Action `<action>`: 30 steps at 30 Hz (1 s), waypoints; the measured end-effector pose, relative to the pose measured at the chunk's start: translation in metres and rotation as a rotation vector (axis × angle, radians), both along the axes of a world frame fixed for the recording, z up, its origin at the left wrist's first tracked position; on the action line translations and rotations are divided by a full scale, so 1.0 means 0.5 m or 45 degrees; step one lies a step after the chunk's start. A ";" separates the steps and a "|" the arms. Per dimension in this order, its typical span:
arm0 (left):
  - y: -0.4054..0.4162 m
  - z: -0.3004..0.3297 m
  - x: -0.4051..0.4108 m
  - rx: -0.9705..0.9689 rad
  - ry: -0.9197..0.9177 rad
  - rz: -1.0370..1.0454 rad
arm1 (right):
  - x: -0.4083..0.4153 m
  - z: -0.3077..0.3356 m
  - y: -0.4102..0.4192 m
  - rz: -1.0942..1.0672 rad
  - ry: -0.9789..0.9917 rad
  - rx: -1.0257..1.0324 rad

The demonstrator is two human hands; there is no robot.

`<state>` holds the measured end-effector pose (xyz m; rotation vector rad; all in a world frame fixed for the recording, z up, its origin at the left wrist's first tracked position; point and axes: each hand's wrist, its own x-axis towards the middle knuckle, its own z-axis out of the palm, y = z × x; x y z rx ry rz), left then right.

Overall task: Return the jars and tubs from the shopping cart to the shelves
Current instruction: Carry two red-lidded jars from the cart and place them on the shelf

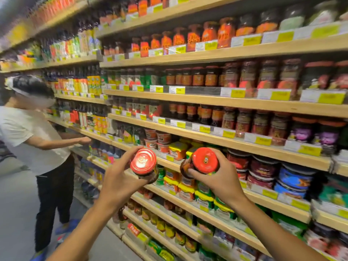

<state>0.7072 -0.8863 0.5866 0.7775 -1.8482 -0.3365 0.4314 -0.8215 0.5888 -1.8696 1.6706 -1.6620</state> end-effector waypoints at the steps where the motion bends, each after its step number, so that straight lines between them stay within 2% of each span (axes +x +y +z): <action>1: -0.030 0.004 -0.012 -0.009 -0.001 -0.009 | -0.010 0.003 -0.024 -0.016 -0.002 -0.005; 7: -0.215 0.057 -0.065 -0.054 -0.022 -0.064 | -0.049 0.046 -0.173 -0.082 -0.050 -0.078; 13: -0.365 0.088 -0.070 -0.118 0.057 -0.118 | -0.047 0.083 -0.286 -0.131 -0.034 -0.126; 21: -0.555 0.131 -0.040 -0.197 0.066 -0.242 | 0.023 0.126 -0.409 -0.220 -0.017 -0.184; 26: -0.658 0.192 -0.011 -0.255 0.138 -0.464 | 0.083 0.192 -0.487 -0.335 0.019 -0.320; 30: -0.735 0.229 0.010 -0.301 0.199 -0.503 | 0.121 0.246 -0.545 -0.426 -0.004 -0.461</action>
